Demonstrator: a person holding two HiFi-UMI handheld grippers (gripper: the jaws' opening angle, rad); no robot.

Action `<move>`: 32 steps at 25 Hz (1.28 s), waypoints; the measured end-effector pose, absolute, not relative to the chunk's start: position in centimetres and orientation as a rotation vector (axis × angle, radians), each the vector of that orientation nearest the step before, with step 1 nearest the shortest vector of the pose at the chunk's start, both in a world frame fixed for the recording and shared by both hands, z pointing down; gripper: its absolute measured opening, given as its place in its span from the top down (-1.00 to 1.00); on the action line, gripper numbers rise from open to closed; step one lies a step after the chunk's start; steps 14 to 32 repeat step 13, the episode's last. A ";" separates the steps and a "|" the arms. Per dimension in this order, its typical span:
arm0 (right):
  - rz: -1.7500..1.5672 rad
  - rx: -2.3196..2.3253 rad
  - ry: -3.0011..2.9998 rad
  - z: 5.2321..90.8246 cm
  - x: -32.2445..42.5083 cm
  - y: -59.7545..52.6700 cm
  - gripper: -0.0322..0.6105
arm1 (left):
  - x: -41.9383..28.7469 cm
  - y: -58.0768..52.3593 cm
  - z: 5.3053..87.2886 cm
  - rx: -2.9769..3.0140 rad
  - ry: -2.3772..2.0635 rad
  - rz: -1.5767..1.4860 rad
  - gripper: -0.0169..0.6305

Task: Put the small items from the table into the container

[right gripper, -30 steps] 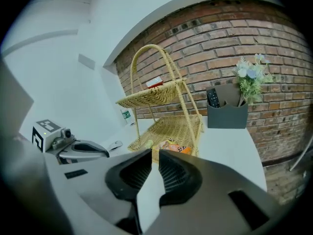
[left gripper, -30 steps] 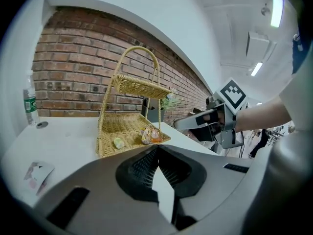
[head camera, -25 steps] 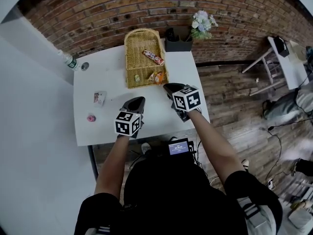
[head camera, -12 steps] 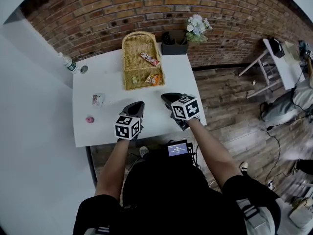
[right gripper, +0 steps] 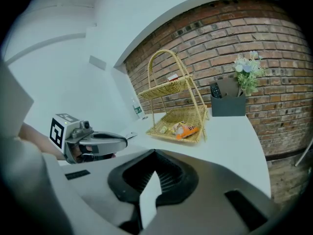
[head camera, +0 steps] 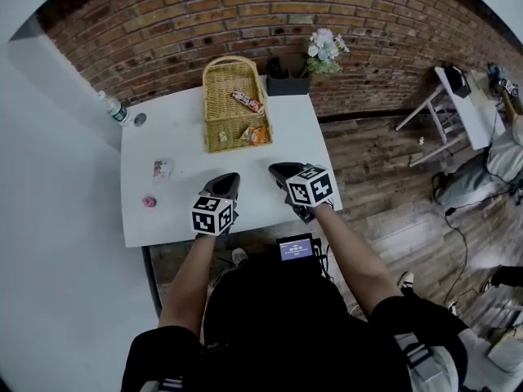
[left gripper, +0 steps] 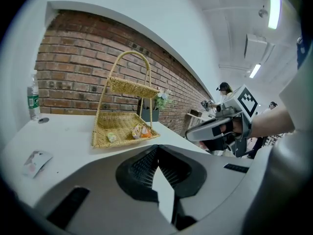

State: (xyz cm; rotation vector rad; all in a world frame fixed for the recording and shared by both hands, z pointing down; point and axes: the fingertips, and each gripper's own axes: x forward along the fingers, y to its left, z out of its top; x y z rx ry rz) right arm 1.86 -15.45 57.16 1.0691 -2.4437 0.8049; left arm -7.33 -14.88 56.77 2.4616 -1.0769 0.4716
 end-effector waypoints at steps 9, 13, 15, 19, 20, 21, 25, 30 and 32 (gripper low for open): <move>0.808 1.067 -2.448 57.2 1.8 -14.8 0.86 | -7.3 -14.6 56.6 2.469 -1.071 0.467 0.92; 0.806 1.064 -2.451 57.3 1.6 -14.8 0.86 | -7.4 -14.5 56.7 2.473 -1.067 0.462 0.92; 0.806 1.064 -2.451 57.3 1.6 -14.8 0.86 | -7.4 -14.5 56.7 2.473 -1.067 0.462 0.92; 0.806 1.064 -2.451 57.3 1.6 -14.8 0.86 | -7.4 -14.5 56.7 2.473 -1.067 0.462 0.92; 0.806 1.064 -2.451 57.3 1.6 -14.8 0.86 | -7.4 -14.5 56.7 2.473 -1.067 0.462 0.92; 0.806 1.064 -2.451 57.3 1.6 -14.8 0.86 | -7.4 -14.5 56.7 2.473 -1.067 0.462 0.92; 0.806 1.064 -2.451 57.3 1.6 -14.8 0.86 | -7.4 -14.5 56.7 2.473 -1.067 0.462 0.92; 0.806 1.064 -2.451 57.3 1.6 -14.8 0.86 | -7.4 -14.5 56.7 2.473 -1.067 0.462 0.92; 0.806 1.064 -2.451 57.3 1.6 -14.8 0.86 | -7.4 -14.5 56.7 2.473 -1.067 0.462 0.92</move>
